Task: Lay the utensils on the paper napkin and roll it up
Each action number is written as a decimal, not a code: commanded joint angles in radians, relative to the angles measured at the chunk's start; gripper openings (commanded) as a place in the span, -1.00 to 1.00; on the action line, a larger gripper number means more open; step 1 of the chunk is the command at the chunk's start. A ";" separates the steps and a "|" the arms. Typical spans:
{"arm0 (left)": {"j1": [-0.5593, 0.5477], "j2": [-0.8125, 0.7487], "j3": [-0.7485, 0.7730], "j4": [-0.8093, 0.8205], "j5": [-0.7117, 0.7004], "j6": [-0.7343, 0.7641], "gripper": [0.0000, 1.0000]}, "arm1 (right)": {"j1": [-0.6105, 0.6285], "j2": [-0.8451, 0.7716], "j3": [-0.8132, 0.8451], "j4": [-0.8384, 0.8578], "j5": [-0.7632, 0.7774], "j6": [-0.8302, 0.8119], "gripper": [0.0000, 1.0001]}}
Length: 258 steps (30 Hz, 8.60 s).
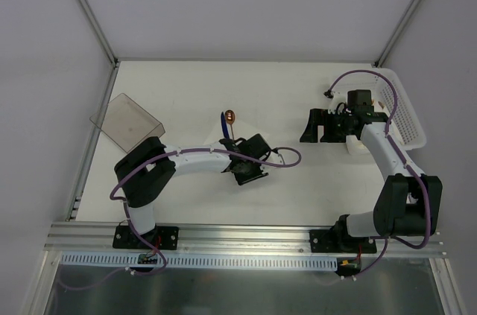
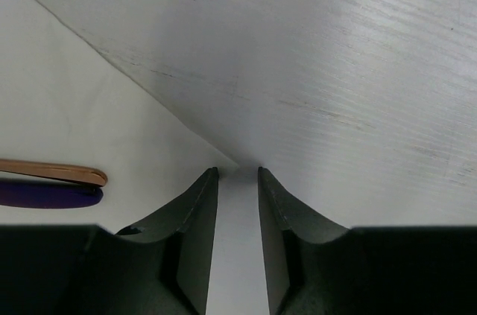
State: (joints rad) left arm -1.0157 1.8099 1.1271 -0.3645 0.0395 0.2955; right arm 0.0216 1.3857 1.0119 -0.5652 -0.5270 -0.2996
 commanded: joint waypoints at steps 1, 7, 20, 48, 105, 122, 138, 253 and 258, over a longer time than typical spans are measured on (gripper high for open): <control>-0.009 -0.015 -0.003 -0.028 -0.024 -0.010 -0.45 | -0.011 -0.019 0.019 -0.001 -0.004 0.002 0.98; -0.011 -0.035 0.020 -0.034 0.019 -0.018 -0.80 | -0.009 -0.024 0.017 -0.001 -0.007 0.002 0.98; -0.029 -0.110 0.088 -0.085 0.069 -0.048 -1.00 | -0.011 -0.019 0.017 0.001 -0.021 0.002 0.99; -0.003 0.061 0.094 -0.123 -0.099 -0.039 -0.44 | -0.011 -0.002 0.021 -0.002 -0.018 -0.001 0.98; 0.017 0.031 0.158 -0.111 0.046 -0.105 -1.00 | -0.018 -0.024 0.017 -0.009 -0.021 -0.004 0.99; 0.120 0.000 0.232 -0.149 -0.004 -0.047 -1.00 | -0.018 0.032 0.014 -0.033 -0.122 -0.009 0.98; 0.206 0.071 0.269 -0.113 -0.033 0.045 -0.95 | 0.092 0.253 -0.010 0.085 -0.419 0.169 0.16; 0.361 -0.061 -0.271 0.299 0.043 -1.064 -0.91 | 0.437 0.570 0.168 0.355 -0.137 0.533 -0.86; 0.364 -0.047 -0.262 0.295 0.051 -1.069 -0.94 | 0.434 0.512 0.220 0.237 -0.018 0.395 -0.82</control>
State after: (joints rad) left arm -0.6571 1.7149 0.8841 -0.0189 0.1219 -0.7639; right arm 0.4545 1.9759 1.1736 -0.2214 -0.6514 0.2218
